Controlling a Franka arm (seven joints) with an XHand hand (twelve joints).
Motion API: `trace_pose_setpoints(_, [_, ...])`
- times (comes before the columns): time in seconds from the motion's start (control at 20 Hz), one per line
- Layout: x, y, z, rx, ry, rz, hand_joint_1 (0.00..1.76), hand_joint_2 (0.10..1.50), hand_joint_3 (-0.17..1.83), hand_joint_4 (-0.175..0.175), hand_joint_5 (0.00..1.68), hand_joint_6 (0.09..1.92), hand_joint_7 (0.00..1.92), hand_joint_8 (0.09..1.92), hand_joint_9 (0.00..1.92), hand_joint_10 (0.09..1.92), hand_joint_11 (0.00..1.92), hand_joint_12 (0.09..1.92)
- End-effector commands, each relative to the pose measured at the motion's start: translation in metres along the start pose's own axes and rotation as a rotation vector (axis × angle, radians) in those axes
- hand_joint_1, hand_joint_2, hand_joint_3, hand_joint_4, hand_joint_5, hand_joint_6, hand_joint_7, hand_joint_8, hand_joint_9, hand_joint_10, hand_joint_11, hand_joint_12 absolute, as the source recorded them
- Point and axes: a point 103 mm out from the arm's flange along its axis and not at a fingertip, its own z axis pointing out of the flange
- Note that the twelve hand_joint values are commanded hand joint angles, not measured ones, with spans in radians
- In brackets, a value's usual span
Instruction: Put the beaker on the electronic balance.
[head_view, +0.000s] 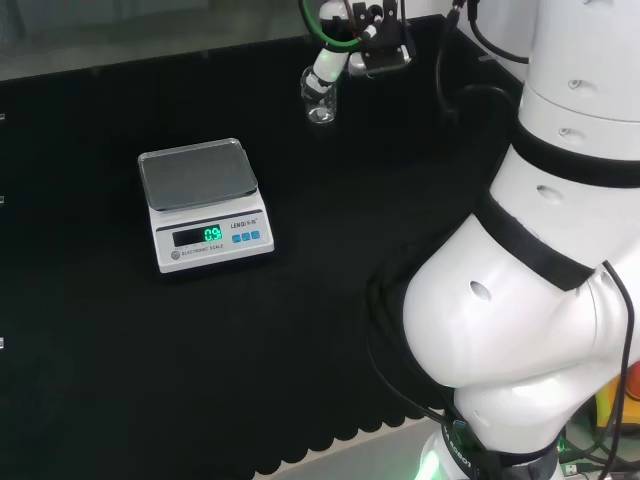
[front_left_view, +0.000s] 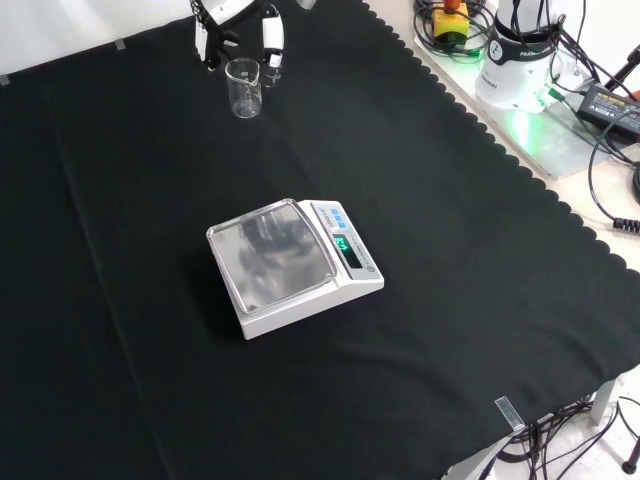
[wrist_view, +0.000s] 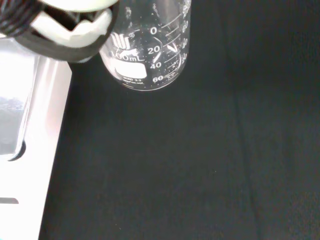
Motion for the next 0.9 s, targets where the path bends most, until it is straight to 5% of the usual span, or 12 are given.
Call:
trace_pose_setpoints(0.05, [0.003,-0.005,-0.003,-0.013,0.005,0.005,0.99,0.61,0.55,-0.175,1.11,0.74,1.02,0.89,1.21,0.37,1.32,0.78])
trace_pose_setpoints(0.5, [-0.001,-0.008,0.003,-0.014,0.019,0.001,0.99,0.61,0.55,-0.175,1.11,0.74,1.02,0.89,1.21,0.37,1.32,0.78])
trace_pose_setpoints(0.9, [0.022,-0.004,-0.004,-0.014,-0.006,-0.054,0.98,0.6,0.56,-0.175,1.11,0.74,1.01,0.89,1.21,0.37,1.31,0.78])
